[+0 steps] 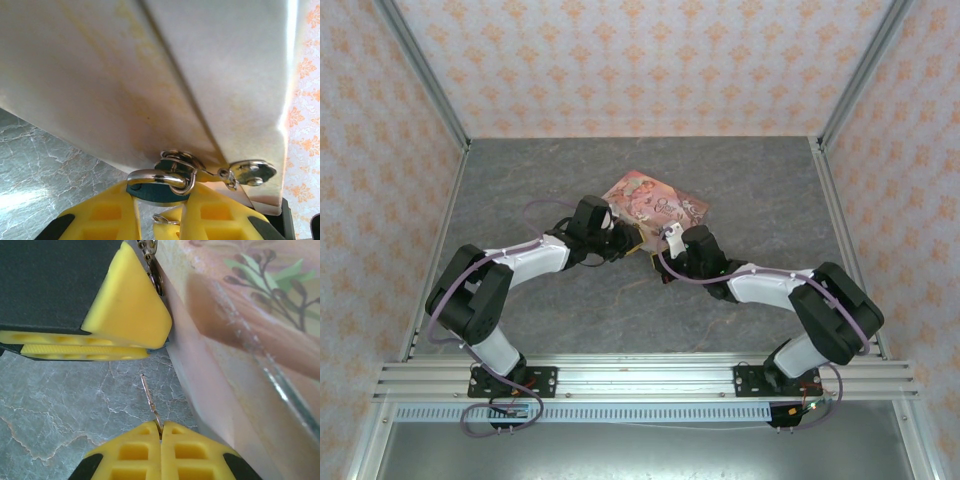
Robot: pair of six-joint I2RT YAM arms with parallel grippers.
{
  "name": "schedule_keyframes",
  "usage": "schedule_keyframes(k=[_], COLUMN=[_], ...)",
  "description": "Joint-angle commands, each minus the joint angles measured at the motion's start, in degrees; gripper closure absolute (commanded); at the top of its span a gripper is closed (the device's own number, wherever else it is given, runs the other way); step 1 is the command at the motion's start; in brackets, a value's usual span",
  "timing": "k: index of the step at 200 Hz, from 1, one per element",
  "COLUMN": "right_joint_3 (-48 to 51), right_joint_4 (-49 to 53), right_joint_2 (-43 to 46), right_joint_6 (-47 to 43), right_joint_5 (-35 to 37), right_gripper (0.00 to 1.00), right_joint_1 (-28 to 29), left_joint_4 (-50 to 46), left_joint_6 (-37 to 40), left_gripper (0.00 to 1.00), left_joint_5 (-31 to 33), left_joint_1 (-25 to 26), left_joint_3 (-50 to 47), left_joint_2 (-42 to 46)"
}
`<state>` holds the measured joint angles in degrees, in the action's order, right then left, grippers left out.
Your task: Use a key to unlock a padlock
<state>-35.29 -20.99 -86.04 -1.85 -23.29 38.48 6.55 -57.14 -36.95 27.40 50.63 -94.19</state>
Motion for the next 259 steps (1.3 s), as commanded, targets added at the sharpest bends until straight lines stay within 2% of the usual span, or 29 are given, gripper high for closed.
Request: schedule_keyframes(k=[1,24,52,132,259], right_joint_3=[-0.9,-0.1,0.0,-0.8,-3.7], right_joint_4=[0.8,1.4,1.5,-1.0,-0.9], right_joint_2=[0.3,1.7,2.1,-0.1,-1.8], right_joint_6=[-1.3,-1.5,-1.7,0.5,2.4], right_joint_5=[4.1,3.6,-0.3,3.7,3.9], right_gripper=[1.00,1.00,1.00,1.00,1.00], right_joint_1=[-1.0,-2.1,-1.8,0.3,0.3], left_joint_4=[-1.9,-1.6,-1.1,-0.8,0.1], left_joint_6=[0.8,0.6,0.2,-0.3,-0.7], left_gripper=[0.81,0.81,0.81,0.81,0.81], left_joint_5=[-3.3,-3.0,-2.9,-2.5,-1.9], left_joint_1=[1.3,1.3,1.3,1.7,2.5], left_joint_3=[0.5,0.3,0.3,0.3,0.2], left_joint_2=[2.5,2.6,2.7,2.7,2.0])
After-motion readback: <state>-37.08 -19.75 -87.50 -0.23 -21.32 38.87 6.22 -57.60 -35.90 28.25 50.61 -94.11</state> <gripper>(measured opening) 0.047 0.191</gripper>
